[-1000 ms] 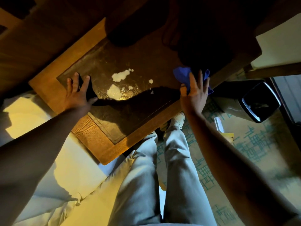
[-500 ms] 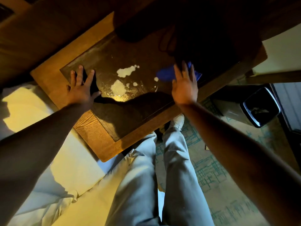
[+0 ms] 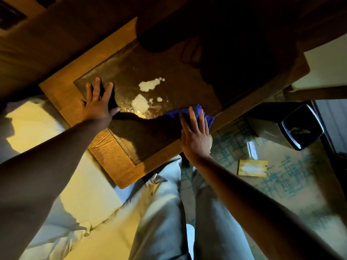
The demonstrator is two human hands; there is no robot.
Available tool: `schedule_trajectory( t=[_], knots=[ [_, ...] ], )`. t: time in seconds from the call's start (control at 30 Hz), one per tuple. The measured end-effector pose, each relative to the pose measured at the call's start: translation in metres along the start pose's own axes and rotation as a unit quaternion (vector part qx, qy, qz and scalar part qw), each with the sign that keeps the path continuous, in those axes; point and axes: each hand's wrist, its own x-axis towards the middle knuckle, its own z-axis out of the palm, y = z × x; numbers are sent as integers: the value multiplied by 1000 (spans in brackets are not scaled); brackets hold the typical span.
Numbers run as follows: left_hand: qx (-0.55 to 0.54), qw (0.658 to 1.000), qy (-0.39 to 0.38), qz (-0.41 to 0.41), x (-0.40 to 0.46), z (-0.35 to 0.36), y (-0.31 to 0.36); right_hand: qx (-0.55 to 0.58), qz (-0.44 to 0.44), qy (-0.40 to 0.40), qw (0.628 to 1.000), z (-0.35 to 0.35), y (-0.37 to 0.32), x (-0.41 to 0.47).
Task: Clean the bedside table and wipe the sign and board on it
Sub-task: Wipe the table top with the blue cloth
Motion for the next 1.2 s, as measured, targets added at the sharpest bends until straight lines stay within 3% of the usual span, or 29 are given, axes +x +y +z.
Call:
schedule_trajectory(
  t=[0.2, 0.4, 0.5, 0.6, 0.9, 1.1, 1.2],
  knots=[
    [15, 1000, 0, -16, 0, -2, 4, -42, -74, 12, 996, -18, 30, 43],
    [-35, 998, 49, 2, -10, 5, 4, -63, -15, 30, 997, -37, 32, 110],
    [-36, 997, 67, -19, -22, 13, 3, -66, -24, 24, 997, -37, 29, 104],
    [-38, 997, 61, -29, -32, 22, 3, -89, -94, -3, 992, -28, 35, 71],
    [-15, 999, 17, 35, -38, 13, -25, -109, -163, -15, 980, -34, 52, 78],
    [-3, 1000, -18, 1, -35, 10, -13, -36, -34, -10, 999, -56, 1, 150],
    [-21, 1000, -4, 3, -34, 9, -15, -9, -35, -32, 999, -57, -31, 175]
  ],
)
